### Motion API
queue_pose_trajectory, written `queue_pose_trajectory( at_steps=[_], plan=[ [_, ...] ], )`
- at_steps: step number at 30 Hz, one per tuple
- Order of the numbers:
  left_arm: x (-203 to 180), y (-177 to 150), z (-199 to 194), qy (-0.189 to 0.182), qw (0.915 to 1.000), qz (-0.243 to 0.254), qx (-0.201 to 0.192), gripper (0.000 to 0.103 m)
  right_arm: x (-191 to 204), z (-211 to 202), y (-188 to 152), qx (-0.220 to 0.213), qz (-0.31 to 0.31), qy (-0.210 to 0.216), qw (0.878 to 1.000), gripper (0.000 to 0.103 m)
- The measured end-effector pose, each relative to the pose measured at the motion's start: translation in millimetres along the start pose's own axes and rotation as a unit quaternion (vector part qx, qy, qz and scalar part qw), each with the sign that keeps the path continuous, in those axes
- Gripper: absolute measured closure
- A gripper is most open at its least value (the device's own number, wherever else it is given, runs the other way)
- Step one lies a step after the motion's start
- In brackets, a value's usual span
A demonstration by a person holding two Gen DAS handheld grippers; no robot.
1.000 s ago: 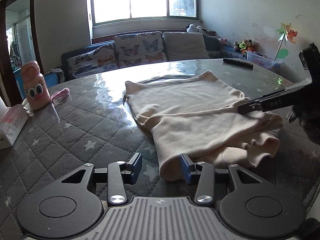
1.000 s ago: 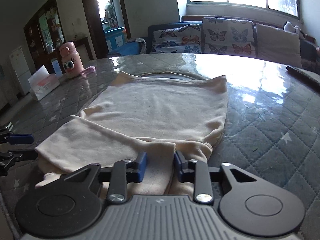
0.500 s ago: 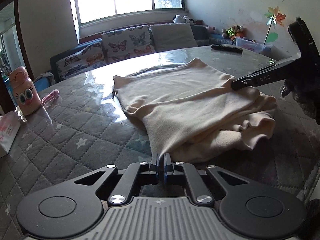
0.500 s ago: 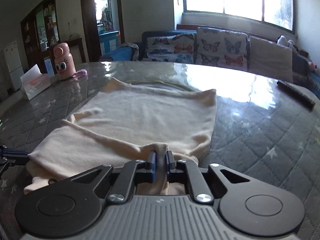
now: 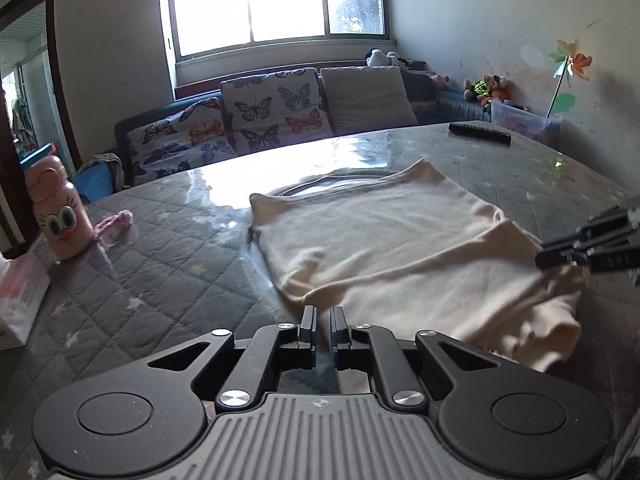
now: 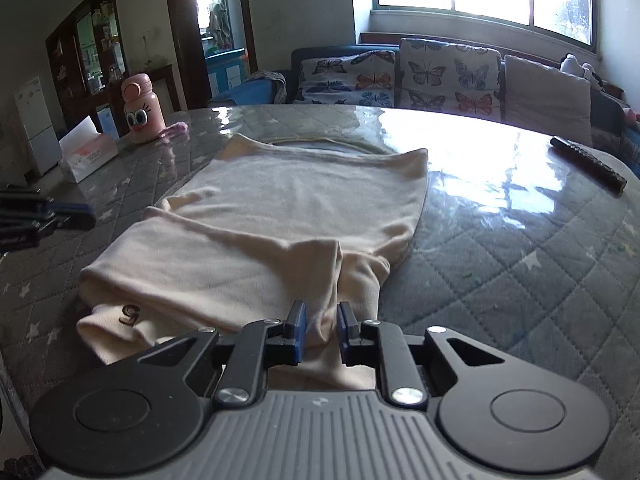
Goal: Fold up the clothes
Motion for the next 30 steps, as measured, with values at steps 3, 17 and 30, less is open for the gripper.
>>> queue_pose_trajectory(
  at_steps=[3,17,30],
  plan=[
    [-6,8,14,-0.01,0.9999,-0.004,0.002,0.094,1,-5,-3,0.005,-0.001,0.001,1.0,0.095],
    [-7,3,51,-0.003,0.9995,-0.003,0.03,0.094,3,27,31,-0.04,-0.021,0.015,0.999,0.092],
    [-22,-5,22,-0.01,0.9995,0.03,-0.007,0.088,12,16,17,-0.029,-0.047,0.014,0.998,0.085]
  ],
)
Point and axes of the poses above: each gripper's, at about its wrist camera, not at the fingertips, and z roughly the way its jaws point, x to its left, y to its top, the point moved 2 cm from there along z, roughly the way its jaws point, and after that the axes turned 7 degrees about y, right-handed, at the moved point
